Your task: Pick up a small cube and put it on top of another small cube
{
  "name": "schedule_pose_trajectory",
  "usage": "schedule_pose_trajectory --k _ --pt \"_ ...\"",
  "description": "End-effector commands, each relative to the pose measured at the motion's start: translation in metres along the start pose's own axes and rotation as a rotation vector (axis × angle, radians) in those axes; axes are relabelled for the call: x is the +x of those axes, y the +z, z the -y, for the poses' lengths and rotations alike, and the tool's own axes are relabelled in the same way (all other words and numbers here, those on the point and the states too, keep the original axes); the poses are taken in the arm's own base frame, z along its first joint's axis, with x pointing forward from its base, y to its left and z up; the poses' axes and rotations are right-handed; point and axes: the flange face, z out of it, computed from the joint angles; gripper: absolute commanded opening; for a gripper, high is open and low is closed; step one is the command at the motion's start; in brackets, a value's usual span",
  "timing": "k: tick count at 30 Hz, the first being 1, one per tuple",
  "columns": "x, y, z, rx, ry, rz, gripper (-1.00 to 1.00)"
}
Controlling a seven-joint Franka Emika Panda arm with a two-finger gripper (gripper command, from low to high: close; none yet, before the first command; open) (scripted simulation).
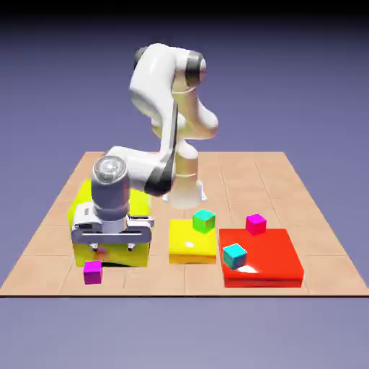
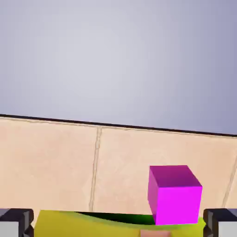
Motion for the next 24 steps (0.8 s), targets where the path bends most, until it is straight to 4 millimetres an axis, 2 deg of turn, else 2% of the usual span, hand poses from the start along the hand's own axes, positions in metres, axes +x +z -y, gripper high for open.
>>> schedule_pose_trajectory --k 1,9,10,14,15,16,20,24 --pt "0.008 0.010 -0.002 -0.024 -0.002 0.032 0.00" --pt "0.056 0.093 -0.022 -0.207 -0.017 0.295 0.00" --pt "0.059 0.106 -0.024 -0.223 -0.018 0.318 0.00" --pt "0.049 0.165 -0.028 -0.223 -0.019 0.318 0.00" --pt "0.049 0.165 -0.028 -0.223 -0.019 0.318 -1.00" --pt "0.049 0.165 -0.028 -0.223 -0.019 0.318 -1.00" --pt "0.059 0.102 -0.024 -0.223 -0.018 0.318 -1.00" --pt "0.013 0.070 0.010 -0.201 0.004 0.317 -1.00"
